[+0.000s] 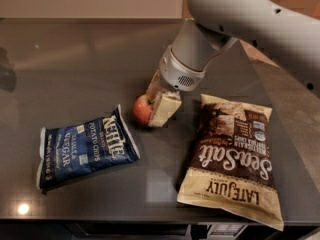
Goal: Move apple near blue chip bag
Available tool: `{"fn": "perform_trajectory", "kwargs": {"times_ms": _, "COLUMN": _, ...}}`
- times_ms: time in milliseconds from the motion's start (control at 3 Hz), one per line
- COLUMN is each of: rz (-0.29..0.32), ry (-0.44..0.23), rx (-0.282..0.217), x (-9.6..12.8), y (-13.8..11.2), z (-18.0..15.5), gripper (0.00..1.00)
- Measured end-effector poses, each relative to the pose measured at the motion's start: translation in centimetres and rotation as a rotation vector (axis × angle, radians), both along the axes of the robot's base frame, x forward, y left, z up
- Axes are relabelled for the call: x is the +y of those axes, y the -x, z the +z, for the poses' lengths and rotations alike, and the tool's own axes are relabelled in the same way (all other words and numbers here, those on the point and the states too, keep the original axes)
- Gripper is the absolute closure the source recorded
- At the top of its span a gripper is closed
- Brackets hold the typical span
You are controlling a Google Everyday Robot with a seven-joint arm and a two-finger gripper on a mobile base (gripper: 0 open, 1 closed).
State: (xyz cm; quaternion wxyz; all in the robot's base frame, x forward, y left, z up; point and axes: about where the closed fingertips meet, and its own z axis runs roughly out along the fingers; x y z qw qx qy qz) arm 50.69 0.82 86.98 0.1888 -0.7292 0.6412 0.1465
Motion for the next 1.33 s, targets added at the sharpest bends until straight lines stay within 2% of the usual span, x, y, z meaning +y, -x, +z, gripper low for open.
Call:
{"fn": "perform_trajectory", "kwargs": {"times_ms": 667, "rz": 0.020, "ry": -0.033, "rx": 0.009, "x": 0.91, "y": 1.05, "z": -0.74, "gripper": 0.13}}
{"fn": "perform_trajectory", "kwargs": {"times_ms": 1000, "rz": 0.022, "ry": -0.032, "rx": 0.008, "x": 0.98, "y": 1.13, "z": -0.67, "gripper": 0.00}}
{"fn": "perform_trajectory", "kwargs": {"times_ms": 1333, "rz": 0.022, "ry": -0.032, "rx": 0.008, "x": 0.98, "y": 1.13, "z": -0.67, "gripper": 0.00}}
